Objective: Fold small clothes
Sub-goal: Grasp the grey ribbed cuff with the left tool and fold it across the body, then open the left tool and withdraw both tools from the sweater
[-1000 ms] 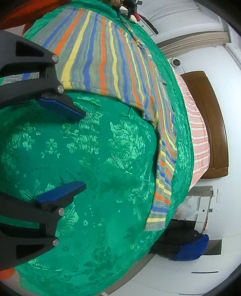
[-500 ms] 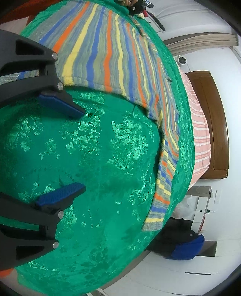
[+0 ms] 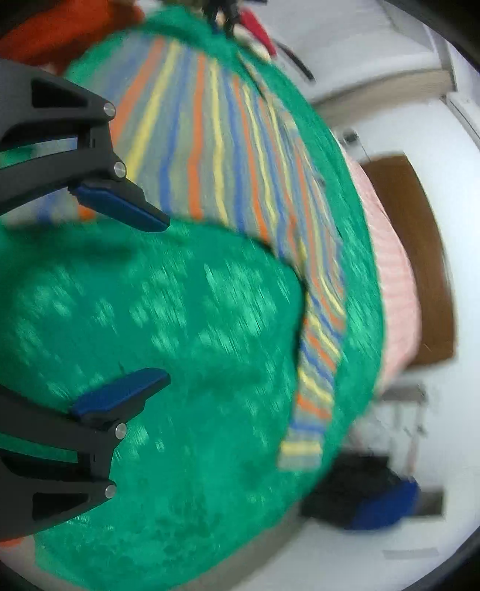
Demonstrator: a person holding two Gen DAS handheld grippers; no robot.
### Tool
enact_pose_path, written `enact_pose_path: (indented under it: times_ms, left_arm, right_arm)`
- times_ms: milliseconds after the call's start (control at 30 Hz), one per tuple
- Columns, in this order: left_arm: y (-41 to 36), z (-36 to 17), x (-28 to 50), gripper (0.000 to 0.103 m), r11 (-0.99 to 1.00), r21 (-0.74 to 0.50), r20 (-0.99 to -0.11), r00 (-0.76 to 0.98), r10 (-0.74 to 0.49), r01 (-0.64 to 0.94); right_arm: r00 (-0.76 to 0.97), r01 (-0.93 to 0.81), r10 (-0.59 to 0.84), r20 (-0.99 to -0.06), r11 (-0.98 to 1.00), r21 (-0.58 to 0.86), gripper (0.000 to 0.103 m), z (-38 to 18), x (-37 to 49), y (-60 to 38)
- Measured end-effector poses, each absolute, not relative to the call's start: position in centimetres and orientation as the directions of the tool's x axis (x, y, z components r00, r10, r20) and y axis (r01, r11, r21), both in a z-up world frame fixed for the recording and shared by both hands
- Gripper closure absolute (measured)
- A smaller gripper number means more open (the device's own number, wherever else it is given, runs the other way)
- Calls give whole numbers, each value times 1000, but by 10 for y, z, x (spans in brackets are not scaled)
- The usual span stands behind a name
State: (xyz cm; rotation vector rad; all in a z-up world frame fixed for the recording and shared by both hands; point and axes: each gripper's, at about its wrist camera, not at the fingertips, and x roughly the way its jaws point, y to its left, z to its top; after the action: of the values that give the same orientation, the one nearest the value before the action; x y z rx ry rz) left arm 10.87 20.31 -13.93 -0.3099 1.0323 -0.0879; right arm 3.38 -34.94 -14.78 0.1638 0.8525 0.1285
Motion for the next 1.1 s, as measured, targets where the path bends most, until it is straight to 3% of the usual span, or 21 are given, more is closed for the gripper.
enact_pose_path:
  times_ms: [200,300,367,400,433,467,500,667,767,867,933,1000,1033,1067,1100]
  left_arm:
    - [122,-168,62,23,975,-182,-884,412,-220,131]
    - [101,-180,60,34,978,-117,-908,380,-175,172]
    - [101,-189,62,54,981,-85,-916,373,-145,172]
    - [99,-191,62,65,982,-78,-915,379,-140,173]
    - [99,-191,63,98,979,-89,-915,373,-152,182]
    - [99,-190,64,99,975,-116,-918,354,-177,188]
    - [100,-187,64,99,975,-130,-917,351,-188,181]
    - [116,-160,39,100,954,-202,-903,335,-270,223]
    - [105,-173,37,100,959,-134,-925,316,-212,250]
    - [94,-192,44,95,968,-80,-939,307,-152,237]
    - [95,-184,42,87,972,-77,-933,328,-149,223]
    - [100,-164,36,57,976,-69,-907,394,-148,209]
    - [105,-151,35,32,979,-60,-885,444,-143,195]
    - [111,-136,36,18,984,-49,-853,505,-130,171]
    - [116,-125,37,16,988,-42,-823,555,-120,152]
  right_arm:
    - [415,-225,431,-802,902,369,27,-138,20,-337]
    - [339,-233,451,-825,890,391,28,-156,16,-328]
    - [323,-226,410,-853,909,351,36,-172,16,-323]
    - [320,-224,411,-854,908,354,47,-178,17,-321]
    - [313,-223,436,-844,897,381,59,-183,19,-320]
    - [306,-225,455,-836,888,401,92,-185,21,-319]
    - [303,-226,456,-837,888,401,99,-186,22,-317]
    - [290,-253,426,-857,898,361,100,-158,7,-322]
    - [290,-248,413,-863,904,349,100,-151,-4,-326]
    - [291,-214,380,-878,920,327,99,-172,4,-323]
    - [291,-198,354,-889,931,307,92,-182,7,-320]
    - [305,-199,351,-885,932,302,66,-178,4,-323]
    - [329,-207,358,-874,930,303,56,-171,0,-326]
    - [378,-208,344,-859,936,284,38,-161,-3,-331]
    - [442,-197,312,-841,948,249,30,-149,-6,-335]
